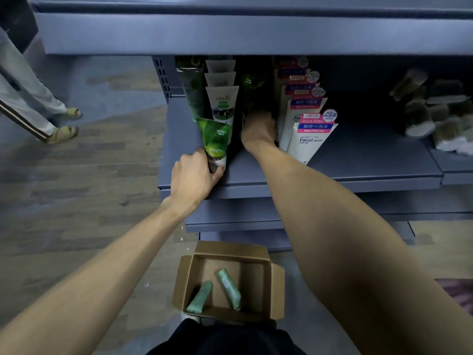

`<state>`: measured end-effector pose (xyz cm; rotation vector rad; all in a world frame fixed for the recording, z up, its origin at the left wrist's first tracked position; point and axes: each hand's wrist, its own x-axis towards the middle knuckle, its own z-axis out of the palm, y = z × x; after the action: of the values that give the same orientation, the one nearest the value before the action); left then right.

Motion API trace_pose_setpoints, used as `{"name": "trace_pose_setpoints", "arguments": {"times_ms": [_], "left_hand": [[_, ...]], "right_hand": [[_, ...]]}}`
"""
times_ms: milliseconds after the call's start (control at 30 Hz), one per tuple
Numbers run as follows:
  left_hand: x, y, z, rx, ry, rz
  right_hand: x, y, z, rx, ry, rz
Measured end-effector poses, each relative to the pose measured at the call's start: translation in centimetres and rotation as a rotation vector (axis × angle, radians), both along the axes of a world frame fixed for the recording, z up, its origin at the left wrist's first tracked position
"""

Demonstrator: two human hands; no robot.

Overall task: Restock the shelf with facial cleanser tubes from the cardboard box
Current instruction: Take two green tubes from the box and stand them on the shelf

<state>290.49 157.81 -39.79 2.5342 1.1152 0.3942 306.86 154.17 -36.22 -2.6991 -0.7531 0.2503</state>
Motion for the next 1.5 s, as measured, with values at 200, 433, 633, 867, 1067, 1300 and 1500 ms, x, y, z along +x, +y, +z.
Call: {"name": "trace_pose_setpoints", "arguments": {"times_ms": [200,433,633,867,1067,1300,1500], "left_hand": [[0.1,0.0,0.1,0.000,-0.004,-0.007],[0.2,-0.2,0.3,-0.007,-0.009,0.007],[0.3,-0.5,0.5,-0.016,-0.026,0.009],[0.5,-0.8,0.7,-0.028,-0.029,0.009],[0.9,-1.4,1.2,-0.079,-0.029,0.004],[0.3,-0.4,2.0,-0.077,0.026,-0.033],[-1.7,1.4,2.5,-0.013,0.092,-0.054]], "right_hand": [[0.0,-0.1,-0.1,0.002,-0.019,0.009],[-0.4,-1.0,0.0,0.037,-0.010,-0.024],[-1.2,-2.3,-0.1,0.045,-0.031,-0.047],[-2.6,-3.9,-0.1,0.039,-0.082,-0.030],[-4.5,-6.2,-0.4,0.082,-0.028,0.025],[-6.3,-7.5,-0.6,0.126,0.011,0.078],[-9.1,-6.3,-0.6,0.247,0.061,0.053]]}}
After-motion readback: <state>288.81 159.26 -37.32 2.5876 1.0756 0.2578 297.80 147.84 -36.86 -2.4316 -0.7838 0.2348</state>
